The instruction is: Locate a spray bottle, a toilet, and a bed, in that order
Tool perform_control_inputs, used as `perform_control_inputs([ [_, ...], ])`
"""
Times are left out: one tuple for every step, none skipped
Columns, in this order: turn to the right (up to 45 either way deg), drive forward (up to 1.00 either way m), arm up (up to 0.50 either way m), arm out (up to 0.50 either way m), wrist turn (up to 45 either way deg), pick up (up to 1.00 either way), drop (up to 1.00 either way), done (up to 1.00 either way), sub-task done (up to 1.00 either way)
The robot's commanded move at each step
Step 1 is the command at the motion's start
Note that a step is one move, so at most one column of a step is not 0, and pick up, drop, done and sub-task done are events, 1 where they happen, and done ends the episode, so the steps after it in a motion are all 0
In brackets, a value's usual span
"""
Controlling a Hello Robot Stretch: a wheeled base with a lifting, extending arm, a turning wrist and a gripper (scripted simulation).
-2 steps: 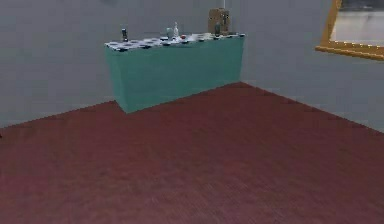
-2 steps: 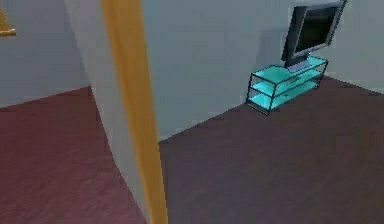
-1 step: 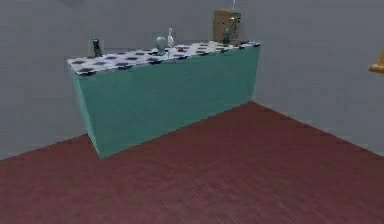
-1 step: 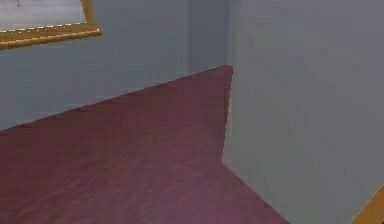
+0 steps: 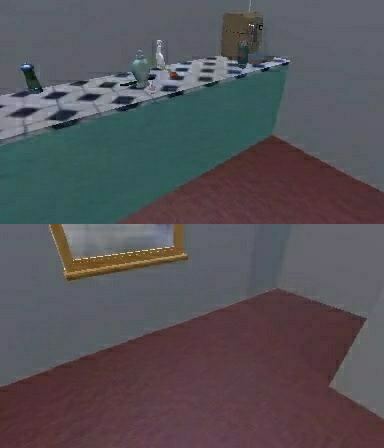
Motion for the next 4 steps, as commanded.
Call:
perform_control_inputs([
  [0.0,0.95,0.00,0.00,0.0,0.00,0.00,0.00,0.00],
  [45.0,0.00,0.00,0.00,0.0,0.00,0.00,0.00,0.00],
  [45.0,0.00,0.00,0.00,0.0,0.00,0.00,0.00,0.00],
  [45.0,0.00,0.00,0.00,0.0,0.00,0.00,0.00,0.00],
])
